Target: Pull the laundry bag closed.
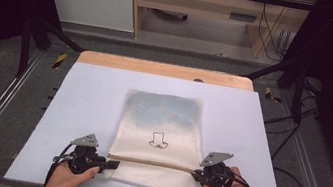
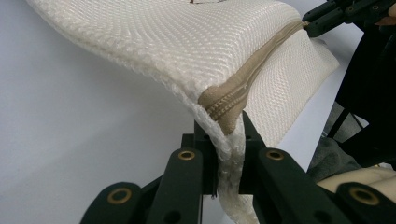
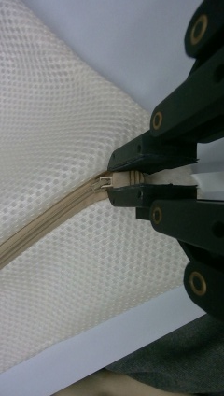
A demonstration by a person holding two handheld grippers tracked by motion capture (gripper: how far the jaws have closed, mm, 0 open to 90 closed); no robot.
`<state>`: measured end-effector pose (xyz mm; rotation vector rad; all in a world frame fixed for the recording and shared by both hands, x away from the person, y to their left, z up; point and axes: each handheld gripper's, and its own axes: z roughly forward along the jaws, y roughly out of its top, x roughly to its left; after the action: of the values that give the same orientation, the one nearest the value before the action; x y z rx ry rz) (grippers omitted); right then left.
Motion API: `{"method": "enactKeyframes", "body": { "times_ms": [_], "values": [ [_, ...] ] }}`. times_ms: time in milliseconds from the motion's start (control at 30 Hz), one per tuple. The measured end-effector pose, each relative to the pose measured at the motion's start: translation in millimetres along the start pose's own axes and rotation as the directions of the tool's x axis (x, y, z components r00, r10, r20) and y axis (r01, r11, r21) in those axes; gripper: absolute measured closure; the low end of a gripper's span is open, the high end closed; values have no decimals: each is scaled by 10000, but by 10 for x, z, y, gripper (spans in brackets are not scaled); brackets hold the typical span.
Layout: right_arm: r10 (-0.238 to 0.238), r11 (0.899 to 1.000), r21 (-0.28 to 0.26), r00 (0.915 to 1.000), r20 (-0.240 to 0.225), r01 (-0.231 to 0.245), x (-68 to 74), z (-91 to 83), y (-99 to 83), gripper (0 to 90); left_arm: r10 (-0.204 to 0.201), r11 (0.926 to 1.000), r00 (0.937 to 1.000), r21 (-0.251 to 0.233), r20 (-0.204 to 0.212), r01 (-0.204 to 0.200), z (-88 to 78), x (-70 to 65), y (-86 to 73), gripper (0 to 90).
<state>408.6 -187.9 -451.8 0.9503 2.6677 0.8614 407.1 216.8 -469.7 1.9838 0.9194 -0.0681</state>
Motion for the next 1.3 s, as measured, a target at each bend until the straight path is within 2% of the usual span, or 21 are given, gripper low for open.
{"method": "enactKeyframes", "body": {
  "times_ms": [267, 333, 500, 567, 633, 700, 800, 867, 933, 967, 1033, 1100, 1133, 1200, 1233, 1300],
  "values": [
    [235, 9997, 66, 9997, 97, -236, -54, -63, -85, 819, 22, 10000, 10000, -22, -1, -22, -10, 2, 4, 833],
    [379, 9993, -20, 9993, -16, -379, -63, -74, -108, 819, 61, 10000, 10000, -1, 4, -61, -10, -1, 7, 833],
    [453, 9990, 33, 9990, 6, -453, -49, -81, -111, 817, 150, 9999, 9998, 1, -137, -150, -14, -24, 3, 820],
    [444, 9990, -87, 9990, 110, -443, -45, -76, -99, 773, 18, 9997, 9993, -263, -370, -28, -50, -31, 4, 718],
    [570, 9975, -421, 9983, 133, -564, -54, -108, -84, 650, -3, 9988, 9966, -482, -826, -37, -119, -36, 18, 581],
    [773, 9927, -950, 9966, 300, -741, -56, -155, -48, 512, -13, 9980, 9917, -629, -1284, -68, -198, -28, 32, 416],
    [1277, 9821, -1481, 9894, 694, -1163, -76, -219, 48, 338, 90, 9950, 9808, -960, -1949, -282, -304, -16, 81, 266],
    [1520, 9726, -1946, 9815, 1160, -1276, -108, -267, 112, 239, 151, 9928, 9729, -1124, -2307, -421, -366, -8, 140, 217],
    [1856, 9631, -2247, 9700, 1567, -1480, -176, -327, 183, 175, 407, 9923, 9645, -1025, -2608, -696, -419, 4, 208, 171],
    [1973, 9595, -2349, 9660, 1674, -1552, -203, -347, 204, 146, 530, 9915, 9580, -994, -2819, -841, -441, 10, 240, 158],
    [2264, 9501, -2590, 9555, 1890, -1739, -281, -403, 253, 134, 718, 9904, 9459, -897, -3163, -1052, -480, 41, 304, 139],
    [2523, 9387, -2896, 9454, 2065, -1872, -347, -454, 293, 102, 856, 9878, 9392, -950, -3326, -1237, -519, 85, 364, 114],
    [2634, 9347, -2969, 9419, 2086, -1956, -380, -474, 310, 94, 869, 9870, 9378, -990, -3362, -1270, -529, 111, 391, 106],
    [2766, 9296, -3069, 9365, 2155, -2039, -451, -502, 328, 87, 1127, 9843, 9320, -893, -3445, -1521, -556, 181, 435, 87],
    [2738, 9312, -3045, 9361, 2207, -2006, -490, -503, 333, 72, 1155, 9838, 9273, -880, -3560, -1563, -570, 216, 453, 80],
    [2796, 9307, -3036, 9321, 2304, -2041, -565, -501, 339, 72, 1138, 9839, 9231, -872, -3672, -1560, -600, 289, 480, 74]
  ]
}}
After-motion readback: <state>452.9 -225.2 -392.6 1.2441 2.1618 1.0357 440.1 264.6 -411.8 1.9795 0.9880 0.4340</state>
